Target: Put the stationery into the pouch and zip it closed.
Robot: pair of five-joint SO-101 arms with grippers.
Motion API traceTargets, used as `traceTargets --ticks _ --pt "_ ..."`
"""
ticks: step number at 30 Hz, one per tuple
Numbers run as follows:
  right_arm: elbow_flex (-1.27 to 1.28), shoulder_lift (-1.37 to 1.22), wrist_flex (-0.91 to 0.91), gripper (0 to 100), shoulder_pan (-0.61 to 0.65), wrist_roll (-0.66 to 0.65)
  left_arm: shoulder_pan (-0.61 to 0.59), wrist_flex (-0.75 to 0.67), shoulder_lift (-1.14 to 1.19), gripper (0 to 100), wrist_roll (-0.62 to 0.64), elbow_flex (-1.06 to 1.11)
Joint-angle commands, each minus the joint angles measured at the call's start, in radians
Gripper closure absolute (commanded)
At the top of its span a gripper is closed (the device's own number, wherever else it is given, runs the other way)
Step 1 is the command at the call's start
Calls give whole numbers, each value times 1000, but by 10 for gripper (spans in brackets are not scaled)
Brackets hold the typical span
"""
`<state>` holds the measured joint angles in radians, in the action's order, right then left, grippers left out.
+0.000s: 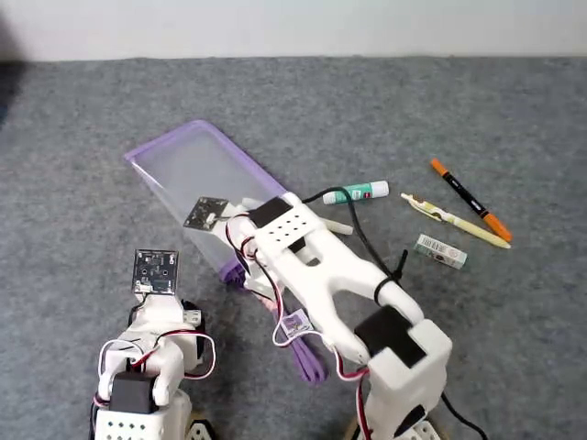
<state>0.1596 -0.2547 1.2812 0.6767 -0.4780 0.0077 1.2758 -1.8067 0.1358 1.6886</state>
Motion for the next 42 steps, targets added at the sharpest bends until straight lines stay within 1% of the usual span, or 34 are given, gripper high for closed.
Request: traceTargets --ticks 1,5,8,11,17,23,31,33,38,42 --pt "-41 101 30 827 13 12 -8 -20 -15 985 -9 -5" --pt "-40 119 42 827 38 17 -8 -20 -15 985 -9 -5" --pt "-38 97 27 827 61 78 -8 -20 -15 985 -9 -5" --pt "-40 41 -12 827 68 103 -8 -20 -15 985 -9 -5" --pt "-41 -73 -33 827 71 106 -8 -20 -15 985 -9 -5" --pt "-41 -119 -67 827 53 106 -8 -20 -15 985 -9 -5" --pt "-41 -136 -62 828 70 106 -8 -20 -15 985 -9 -5" --pt "-41 -140 -64 857 67 106 -8 -20 -15 985 -9 -5" --pt "-40 -145 -45 992 64 103 -8 -20 -15 985 -9 -5" --pt "-41 -134 -7 991 44 103 -8 -20 -15 985 -9 -5"
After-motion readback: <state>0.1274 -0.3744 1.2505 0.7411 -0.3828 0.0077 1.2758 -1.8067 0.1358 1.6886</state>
